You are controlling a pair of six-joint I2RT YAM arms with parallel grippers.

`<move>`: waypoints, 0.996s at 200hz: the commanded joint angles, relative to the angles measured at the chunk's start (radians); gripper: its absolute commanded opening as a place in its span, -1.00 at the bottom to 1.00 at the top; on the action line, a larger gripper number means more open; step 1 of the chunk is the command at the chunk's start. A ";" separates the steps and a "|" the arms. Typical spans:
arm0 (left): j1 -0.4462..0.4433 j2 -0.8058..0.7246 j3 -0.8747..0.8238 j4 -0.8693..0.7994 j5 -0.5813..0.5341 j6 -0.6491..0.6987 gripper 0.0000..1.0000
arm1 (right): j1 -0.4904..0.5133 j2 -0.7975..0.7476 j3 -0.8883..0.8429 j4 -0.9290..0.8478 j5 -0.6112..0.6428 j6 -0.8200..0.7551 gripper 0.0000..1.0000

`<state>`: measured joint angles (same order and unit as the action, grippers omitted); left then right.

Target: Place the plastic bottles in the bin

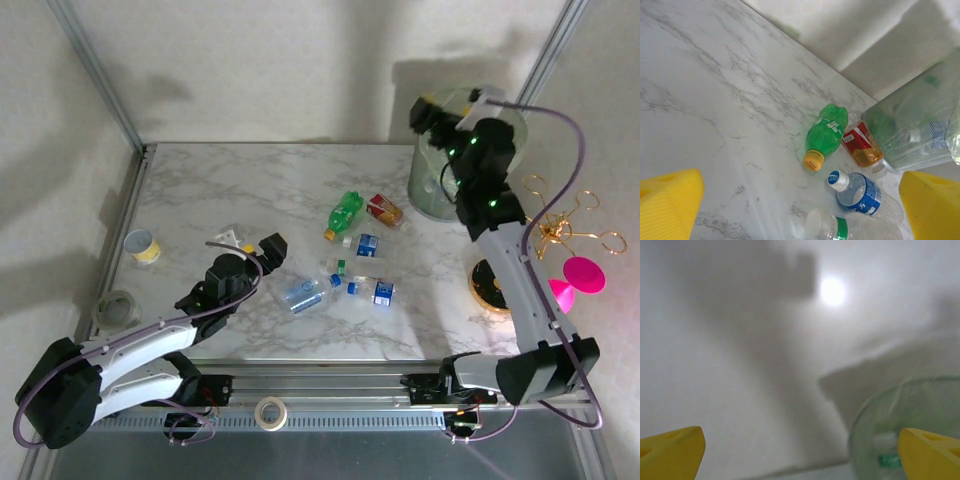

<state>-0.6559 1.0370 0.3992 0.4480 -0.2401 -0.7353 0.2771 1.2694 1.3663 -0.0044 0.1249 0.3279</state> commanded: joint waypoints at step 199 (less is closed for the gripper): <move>0.029 0.126 0.089 0.014 0.046 0.086 0.99 | 0.631 0.178 -0.286 -0.923 0.139 0.143 0.98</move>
<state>-0.6376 1.1423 0.4549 0.4511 -0.2268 -0.6685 0.9012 1.4055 1.1007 -0.8387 0.2161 0.4500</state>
